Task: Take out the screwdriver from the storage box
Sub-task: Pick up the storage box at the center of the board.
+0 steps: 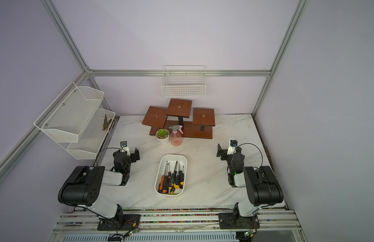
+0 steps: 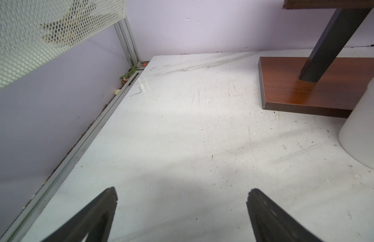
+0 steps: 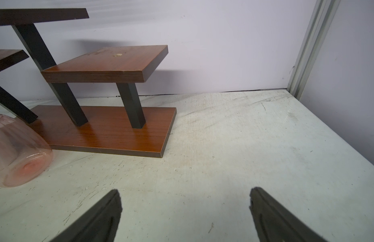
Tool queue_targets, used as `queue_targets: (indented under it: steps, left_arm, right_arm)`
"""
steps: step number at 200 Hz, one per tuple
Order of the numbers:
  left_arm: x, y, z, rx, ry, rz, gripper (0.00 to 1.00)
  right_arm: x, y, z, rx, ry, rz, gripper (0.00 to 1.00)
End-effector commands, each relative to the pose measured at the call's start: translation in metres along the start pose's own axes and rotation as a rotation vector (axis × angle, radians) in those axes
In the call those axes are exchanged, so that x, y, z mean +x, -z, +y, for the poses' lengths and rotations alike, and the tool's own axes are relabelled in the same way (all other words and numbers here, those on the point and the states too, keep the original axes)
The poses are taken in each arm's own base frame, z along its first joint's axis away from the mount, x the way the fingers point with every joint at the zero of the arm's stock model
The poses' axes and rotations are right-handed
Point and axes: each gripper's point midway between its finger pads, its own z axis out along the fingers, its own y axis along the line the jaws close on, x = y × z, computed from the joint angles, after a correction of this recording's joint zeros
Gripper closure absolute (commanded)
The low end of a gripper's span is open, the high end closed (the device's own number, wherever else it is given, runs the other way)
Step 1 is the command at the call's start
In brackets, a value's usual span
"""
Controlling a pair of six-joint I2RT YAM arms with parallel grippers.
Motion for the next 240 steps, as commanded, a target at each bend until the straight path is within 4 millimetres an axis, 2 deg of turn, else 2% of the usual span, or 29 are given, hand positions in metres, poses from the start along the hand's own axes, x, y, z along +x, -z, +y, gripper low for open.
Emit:
queue_targets:
  steps: [1,26,42,60,63,75,81,100,127,148,164,179,198,234,240]
  left_arm:
    - [-0.023,-0.001,0.001,0.003,0.034,-0.062,0.00]
    - [-0.024,-0.001,0.000,0.005,0.035,-0.062,0.00]
    - [-0.032,0.002,0.009,-0.056,0.037,-0.083,0.00]
    - [-0.042,0.000,0.012,-0.111,0.006,0.016,0.00]
    - [-0.044,0.000,0.011,-0.108,-0.002,0.034,0.00]
    - [-0.054,0.001,0.014,-0.143,0.002,0.092,0.00]
    - [-0.071,0.007,0.019,-0.172,0.029,0.085,0.00]
    - [-0.081,0.017,0.025,-0.238,0.116,0.196,0.00]
    - [-0.087,0.032,-0.001,-0.165,0.142,0.319,0.00]
    - [-0.083,0.049,-0.032,-0.043,0.163,0.397,0.00]
    - [-0.076,0.066,-0.052,0.012,0.148,0.461,0.00]
    - [-0.073,0.082,-0.072,0.072,0.131,0.500,0.00]
    - [-0.063,0.100,-0.099,0.143,0.115,0.552,0.00]
    - [-0.038,0.122,-0.151,0.232,0.066,0.630,0.00]
    - [-0.024,0.120,-0.160,0.228,0.042,0.666,0.00]
  right_arm:
    - [-0.004,0.001,0.001,-0.002,0.015,-0.021,0.00]
    - [-0.004,0.001,0.000,0.003,0.015,-0.022,0.00]
    - [-0.005,0.001,-0.017,0.100,-0.025,-0.019,0.00]
    - [-0.007,0.007,-0.030,0.180,-0.058,-0.034,0.00]
    - [-0.018,0.011,-0.031,0.189,-0.065,-0.068,0.00]
    - [-0.024,0.018,-0.038,0.230,-0.082,-0.086,0.00]
    - [-0.027,0.020,-0.038,0.230,-0.082,-0.092,0.00]
    - [-0.043,0.026,-0.033,0.215,-0.073,-0.084,0.00]
    - [-0.078,0.025,-0.029,0.211,-0.147,-0.017,0.00]
    - [-0.091,0.021,-0.004,0.132,-0.131,0.118,0.00]
    - [-0.083,0.019,0.019,0.065,-0.101,0.273,0.00]
    - [-0.069,0.020,0.051,-0.049,-0.114,0.384,0.00]
    - [-0.051,0.033,0.093,-0.128,-0.114,0.489,0.00]
    - [-0.040,0.062,0.168,-0.230,-0.091,0.523,0.00]
    - [-0.038,0.066,0.181,-0.251,-0.078,0.535,0.00]
